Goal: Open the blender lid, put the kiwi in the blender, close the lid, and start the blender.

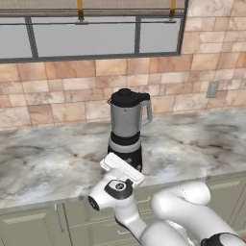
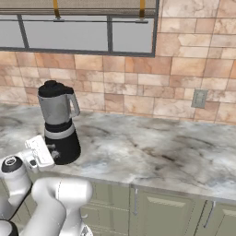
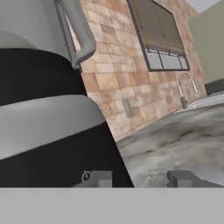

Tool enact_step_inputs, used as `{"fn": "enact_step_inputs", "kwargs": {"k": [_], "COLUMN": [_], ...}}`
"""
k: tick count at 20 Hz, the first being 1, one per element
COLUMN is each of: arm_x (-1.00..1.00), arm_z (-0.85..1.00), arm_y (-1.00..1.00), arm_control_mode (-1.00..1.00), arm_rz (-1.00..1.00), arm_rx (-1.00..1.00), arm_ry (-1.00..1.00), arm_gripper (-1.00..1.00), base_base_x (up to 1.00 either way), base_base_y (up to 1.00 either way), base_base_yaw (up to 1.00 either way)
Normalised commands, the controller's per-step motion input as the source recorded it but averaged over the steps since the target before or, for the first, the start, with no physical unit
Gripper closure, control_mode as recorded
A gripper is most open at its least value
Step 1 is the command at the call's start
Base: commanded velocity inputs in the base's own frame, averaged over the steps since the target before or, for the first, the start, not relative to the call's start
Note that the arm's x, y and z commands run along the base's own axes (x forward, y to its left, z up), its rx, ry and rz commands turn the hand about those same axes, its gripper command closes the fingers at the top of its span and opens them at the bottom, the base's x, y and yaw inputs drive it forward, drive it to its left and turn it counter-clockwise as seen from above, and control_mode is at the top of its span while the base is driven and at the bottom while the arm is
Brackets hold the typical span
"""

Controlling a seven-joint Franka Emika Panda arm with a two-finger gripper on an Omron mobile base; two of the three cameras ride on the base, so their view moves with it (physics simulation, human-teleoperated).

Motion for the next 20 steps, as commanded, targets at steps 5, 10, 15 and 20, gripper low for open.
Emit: {"fn": "enact_step_inputs", "kwargs": {"k": [5,10,15,20], "arm_x": [0.0,0.0,-0.5,-0.92], "arm_z": [0.44,0.44,0.47,0.49], "arm_y": [0.0,0.0,0.0,0.0], "arm_control_mode": [-1.0,-1.0,-1.0,-1.0], "arm_rz": [0.0,0.0,0.0,-0.02], "arm_rx": [0.0,0.0,0.0,0.0], "arm_ry": [-0.21,-0.14,-0.11,-0.09], "arm_gripper": [-1.0,-1.0,-1.0,-1.0], "base_base_x": [0.0,0.0,0.0,0.0], "base_base_y": [0.0,0.0,0.0,0.0], "base_base_yaw": [0.0,0.0,0.0,0.0]}}
